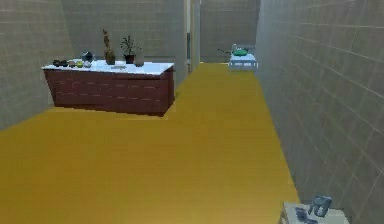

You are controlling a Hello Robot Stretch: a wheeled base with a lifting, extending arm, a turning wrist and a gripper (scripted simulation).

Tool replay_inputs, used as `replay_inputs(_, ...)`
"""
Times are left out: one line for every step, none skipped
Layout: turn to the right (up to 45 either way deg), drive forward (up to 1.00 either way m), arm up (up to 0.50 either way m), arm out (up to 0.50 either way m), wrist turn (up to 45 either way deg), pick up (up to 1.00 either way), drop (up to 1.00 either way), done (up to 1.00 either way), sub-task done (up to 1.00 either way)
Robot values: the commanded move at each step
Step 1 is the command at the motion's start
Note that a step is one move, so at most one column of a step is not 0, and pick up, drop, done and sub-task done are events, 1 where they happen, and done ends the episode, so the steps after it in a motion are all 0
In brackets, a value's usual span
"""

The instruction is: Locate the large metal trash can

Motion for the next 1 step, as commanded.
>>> replay_inputs(0.0, 1.0, 0.0, 0.0, 0.0, 0.0, 0.0, 0.0, 0.0)
